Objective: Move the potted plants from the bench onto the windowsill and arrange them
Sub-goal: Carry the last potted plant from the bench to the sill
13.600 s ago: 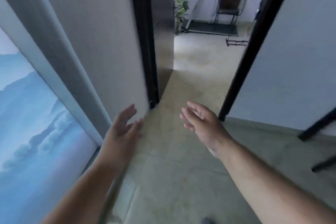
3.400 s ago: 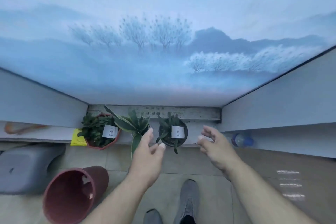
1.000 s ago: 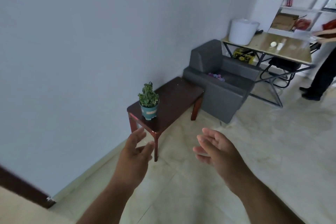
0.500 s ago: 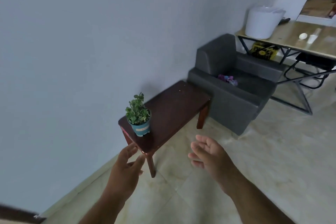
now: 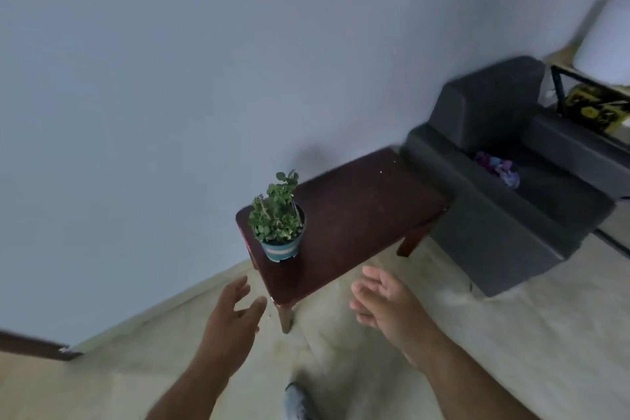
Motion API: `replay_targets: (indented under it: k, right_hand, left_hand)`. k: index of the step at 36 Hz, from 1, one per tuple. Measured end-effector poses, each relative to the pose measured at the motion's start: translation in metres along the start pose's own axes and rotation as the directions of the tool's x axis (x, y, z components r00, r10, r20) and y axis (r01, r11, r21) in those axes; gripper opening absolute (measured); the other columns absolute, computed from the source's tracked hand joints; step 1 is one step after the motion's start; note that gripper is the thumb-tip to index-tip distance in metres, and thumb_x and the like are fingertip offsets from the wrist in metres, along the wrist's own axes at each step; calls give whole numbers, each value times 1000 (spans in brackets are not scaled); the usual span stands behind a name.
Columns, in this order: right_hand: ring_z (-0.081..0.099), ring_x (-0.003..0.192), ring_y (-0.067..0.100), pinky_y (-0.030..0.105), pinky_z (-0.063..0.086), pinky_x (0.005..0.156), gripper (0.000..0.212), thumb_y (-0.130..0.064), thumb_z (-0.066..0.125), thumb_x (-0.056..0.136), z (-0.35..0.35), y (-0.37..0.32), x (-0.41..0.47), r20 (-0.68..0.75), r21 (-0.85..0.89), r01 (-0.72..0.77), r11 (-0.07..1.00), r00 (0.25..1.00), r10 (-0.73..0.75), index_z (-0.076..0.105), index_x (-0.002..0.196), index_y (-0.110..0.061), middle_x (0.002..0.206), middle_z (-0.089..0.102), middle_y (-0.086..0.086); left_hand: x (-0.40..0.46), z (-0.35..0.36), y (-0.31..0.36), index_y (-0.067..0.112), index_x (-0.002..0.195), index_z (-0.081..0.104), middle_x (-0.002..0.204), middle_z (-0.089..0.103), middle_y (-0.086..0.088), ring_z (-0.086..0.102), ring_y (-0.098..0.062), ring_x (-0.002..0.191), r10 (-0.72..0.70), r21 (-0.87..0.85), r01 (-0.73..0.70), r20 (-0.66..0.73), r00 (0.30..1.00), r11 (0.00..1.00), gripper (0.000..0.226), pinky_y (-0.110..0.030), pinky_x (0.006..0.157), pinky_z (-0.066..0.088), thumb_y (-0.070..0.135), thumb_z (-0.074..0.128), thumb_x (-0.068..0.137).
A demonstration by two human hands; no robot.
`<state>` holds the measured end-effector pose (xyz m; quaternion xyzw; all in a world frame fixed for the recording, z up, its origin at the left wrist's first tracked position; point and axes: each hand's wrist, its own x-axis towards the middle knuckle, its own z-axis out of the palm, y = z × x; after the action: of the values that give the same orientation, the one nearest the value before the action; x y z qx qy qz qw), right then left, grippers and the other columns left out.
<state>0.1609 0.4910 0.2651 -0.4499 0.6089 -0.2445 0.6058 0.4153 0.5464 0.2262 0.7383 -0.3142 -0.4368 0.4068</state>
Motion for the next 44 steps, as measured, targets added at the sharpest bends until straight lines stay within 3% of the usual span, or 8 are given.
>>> replay_targets:
  k: [3, 12, 21, 26, 29, 33, 38, 44]
  right_hand:
    - [72, 107, 19, 32, 60, 93, 65, -30, 67, 97, 2, -10, 38, 28, -88, -19, 996, 999, 21, 39, 153, -16, 115, 67, -5]
    - [73, 103, 5, 34, 60, 94, 63, -41, 68, 93, 8, -7, 136, 101, -233, -64, 970, 991, 89, 43, 149, -30, 136, 60, -12]
    - [70, 107, 11, 43, 55, 102, 77, -64, 71, 68, 32, 38, 265, 189, -227, -97, 969, 972, 141, 47, 139, -42, 133, 59, -19]
    - [71, 108, 12, 40, 58, 99, 73, -37, 75, 90, 52, 68, 331, 239, -149, -125, 981, 958, 159, 39, 153, -28, 147, 50, -13]
    - [72, 110, 16, 32, 60, 91, 72, -23, 71, 95, 63, 71, 352, 299, -81, -116, 990, 945, 135, 33, 156, -25, 143, 47, -16]
    - [71, 112, 24, 33, 60, 93, 55, -15, 68, 97, 77, 71, 371, 389, -48, -95, 994, 915, 106, 47, 142, -39, 136, 56, -21]
    - [71, 113, 15, 38, 55, 102, 66, -14, 67, 99, 82, 67, 382, 461, -79, -41, 996, 885, 73, 41, 149, -47, 145, 55, -21]
    - [64, 123, 3, 45, 49, 109, 69, -6, 64, 99, 81, 62, 381, 499, -17, -50, 999, 865, 52, 43, 148, -50, 134, 59, -33]
  left_hand:
    - [38, 10, -6, 21, 143, 46, 138, 55, -2, 68, -21, 96, -56, -16, 56, 3, 998, 998, 54, -35, 73, 56, 20, 67, 93]
    - [123, 42, -20, 27, 144, 43, 143, 52, 8, 70, -13, 96, -150, -3, 150, 11, 989, 989, 59, -43, 93, 55, 33, 69, 91]
    - [200, 87, -78, 21, 151, 35, 148, 46, 10, 66, -8, 106, -233, -59, 230, -58, 971, 971, 67, -24, 77, 53, 30, 68, 93]
    - [240, 107, -104, 40, 136, 42, 116, 53, 36, 62, -3, 113, -204, -105, 198, -51, 978, 975, 47, -17, 78, 51, 30, 64, 95]
    - [259, 109, -109, 40, 136, 45, 120, 62, 26, 63, -1, 116, -169, -118, 163, -44, 985, 980, 47, -24, 88, 52, 37, 63, 93]
    - [278, 108, -115, 43, 142, 39, 114, 69, 25, 63, 5, 111, -140, -98, 133, -71, 988, 986, 59, -28, 92, 52, 40, 67, 90]
    - [285, 99, -113, 51, 136, 41, 118, 70, 15, 64, 0, 112, -94, -105, 93, -10, 995, 990, 57, -27, 91, 53, 30, 69, 90]
    - [282, 100, -110, 44, 137, 46, 123, 70, 7, 64, -4, 117, -41, -192, 48, 43, 998, 980, 57, -23, 95, 54, 12, 66, 93]
